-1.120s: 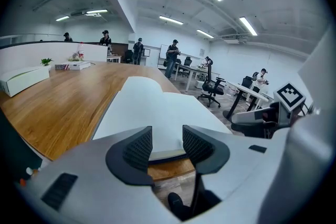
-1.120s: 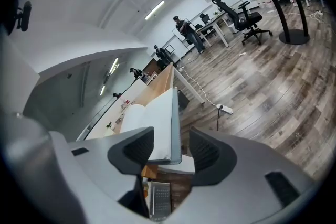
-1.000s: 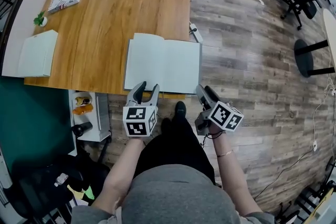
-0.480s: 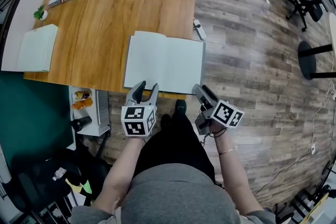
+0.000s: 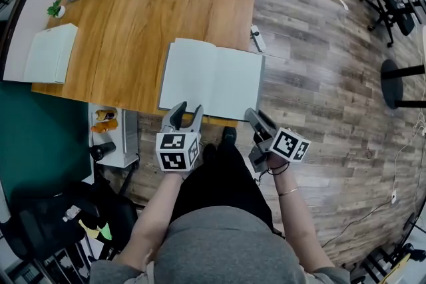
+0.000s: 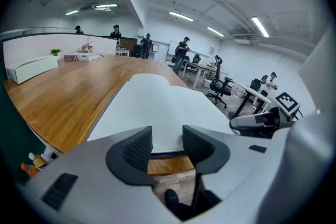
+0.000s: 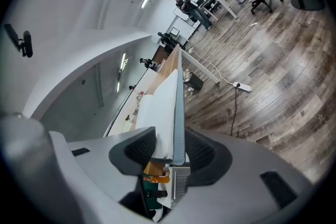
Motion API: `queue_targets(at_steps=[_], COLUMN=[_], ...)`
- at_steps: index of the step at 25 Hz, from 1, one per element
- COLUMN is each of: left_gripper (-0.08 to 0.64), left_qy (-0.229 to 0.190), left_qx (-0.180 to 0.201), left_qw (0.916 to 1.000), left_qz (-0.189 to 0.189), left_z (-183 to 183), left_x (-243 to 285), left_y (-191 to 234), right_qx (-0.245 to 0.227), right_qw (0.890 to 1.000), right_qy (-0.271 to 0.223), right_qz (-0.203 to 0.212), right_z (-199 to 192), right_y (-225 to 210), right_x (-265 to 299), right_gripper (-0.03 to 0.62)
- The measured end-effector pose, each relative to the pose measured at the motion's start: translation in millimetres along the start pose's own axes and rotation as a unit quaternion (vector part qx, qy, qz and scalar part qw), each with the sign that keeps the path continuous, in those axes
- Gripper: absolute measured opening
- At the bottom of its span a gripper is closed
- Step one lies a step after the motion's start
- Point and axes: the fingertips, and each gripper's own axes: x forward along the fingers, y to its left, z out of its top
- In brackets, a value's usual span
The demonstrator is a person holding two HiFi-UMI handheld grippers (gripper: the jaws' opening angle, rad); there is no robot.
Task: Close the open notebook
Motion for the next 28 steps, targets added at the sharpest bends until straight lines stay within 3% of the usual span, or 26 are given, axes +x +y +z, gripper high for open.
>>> queue_targets(at_steps=[9, 17, 28], left_gripper=[0.186, 0.184, 0.184], left_qy=[-0.004, -0.009, -0.014], left_qx=[-0.006, -0.002, -0.013], left_qw=[1.0000, 0.9999, 0.9998], left_qz=[0.005, 0.006, 0.003], left_z=[-0.5, -1.6, 1.5], left_x=[1.2, 4.1, 3.6], left_y=[1.2, 1.6, 3.1], right_qx=[-0.011, 0.003, -0.030], right_qw=[1.000, 0.999, 0.995], right_qy=[-0.013, -0.033, -0.053], right_qz=[0.014, 0.034, 0.076], right_z=[10.0, 17.9, 31.8], right_y=[10.4, 23.3, 64.7], right_x=[-10.3, -15.9, -20.4], right_gripper=[0.072, 0.049, 0.041])
